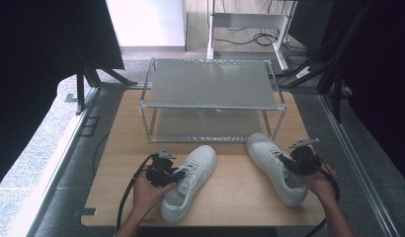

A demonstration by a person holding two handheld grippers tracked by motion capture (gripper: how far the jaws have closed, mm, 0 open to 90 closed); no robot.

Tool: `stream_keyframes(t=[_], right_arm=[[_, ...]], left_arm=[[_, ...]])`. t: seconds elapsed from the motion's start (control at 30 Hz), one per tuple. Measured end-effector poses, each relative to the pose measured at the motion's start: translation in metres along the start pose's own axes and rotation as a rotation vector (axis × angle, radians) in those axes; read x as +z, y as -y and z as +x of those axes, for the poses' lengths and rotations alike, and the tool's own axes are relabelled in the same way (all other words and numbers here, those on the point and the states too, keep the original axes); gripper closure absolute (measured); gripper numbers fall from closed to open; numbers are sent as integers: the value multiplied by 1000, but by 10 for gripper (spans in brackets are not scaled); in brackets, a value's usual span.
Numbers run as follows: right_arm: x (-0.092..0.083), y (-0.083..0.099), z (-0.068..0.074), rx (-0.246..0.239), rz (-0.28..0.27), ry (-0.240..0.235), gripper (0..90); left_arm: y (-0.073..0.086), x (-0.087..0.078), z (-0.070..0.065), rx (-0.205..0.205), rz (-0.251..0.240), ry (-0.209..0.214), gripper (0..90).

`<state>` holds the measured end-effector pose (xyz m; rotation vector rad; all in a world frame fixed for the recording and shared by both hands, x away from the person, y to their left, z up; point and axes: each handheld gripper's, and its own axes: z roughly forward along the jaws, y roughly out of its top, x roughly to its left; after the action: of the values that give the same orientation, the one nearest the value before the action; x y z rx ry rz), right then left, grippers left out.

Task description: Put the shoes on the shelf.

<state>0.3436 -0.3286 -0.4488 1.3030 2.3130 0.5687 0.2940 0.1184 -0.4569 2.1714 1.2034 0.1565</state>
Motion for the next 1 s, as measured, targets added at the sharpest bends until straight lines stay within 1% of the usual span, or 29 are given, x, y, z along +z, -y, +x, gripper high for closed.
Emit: stream_keyframes(t=[0.03,0.1,0.13,0.17,0.2,0.23,0.27,0.3,0.33,0.37,0.4,0.47,0.5,0.63,0.67,0.7,0.73,0.77,0.8,0.83,0.87,0.9,0.93,0.97,1.0], right_arm=[[0,0,0,0,0,0,779],[1,-1,0,-11,8,14,819],[2,-1,-1,0,11,17,844],[2,-1,-1,0,11,17,844],[2,0,-2,15,6,9,855],[2,0,-2,15,6,9,855],[2,0,-3,25,3,6,858],[2,1,-4,39,-2,1,861],[2,0,-4,46,-2,-2,862],[2,0,-4,46,-2,-2,862],[2,1,-6,56,-4,-12,864],[2,1,-7,69,-8,-24,866],[2,1,-8,83,-10,-33,867],[2,2,-10,98,-21,-47,867],[1,3,-10,103,-30,-54,867],[1,3,-10,103,-30,-54,867],[-1,4,-9,105,-47,-64,867],[-1,4,-9,105,-47,-64,867],[-4,6,-8,113,-64,-79,867],[-4,6,-8,113,-64,-79,867],[-7,7,-8,128,-82,-101,867],[-7,7,-8,128,-82,-101,867],[-10,10,-9,149,-109,-128,867],[-10,10,-9,149,-109,-128,867],[-14,11,-10,167,-142,-158,867]], left_arm=[[0,0,0,0,0,0,720],[0,0,0,7,3,-10,734],[0,0,0,7,2,-14,764],[1,0,0,8,0,-16,764],[2,0,1,13,-5,-17,793],[2,0,1,13,-5,-17,801],[2,-1,2,9,-8,-16,801],[3,-2,6,-16,-17,0,806],[4,-2,8,-31,-23,7,806],[4,-2,8,-31,-23,7,807],[6,-3,13,-63,-43,28,808],[9,-4,19,-94,-62,57,808],[10,-5,21,-109,-73,70,810],[12,-5,24,-125,-85,84,821],[13,-5,26,-142,-99,92,825],[13,-5,26,-142,-99,92,827],[13,-6,27,-145,-102,105,829],[14,-7,29,-156,-106,120,829],[15,-9,31,-169,-120,148,832],[15,-9,31,-169,-120,148,832],[15,-13,32,-175,-131,175,831],[15,-13,32,-175,-131,175,831],[15,-16,32,-176,-147,185,830],[15,-16,32,-176,-147,185,831],[15,-18,32,-175,-153,191,831]])
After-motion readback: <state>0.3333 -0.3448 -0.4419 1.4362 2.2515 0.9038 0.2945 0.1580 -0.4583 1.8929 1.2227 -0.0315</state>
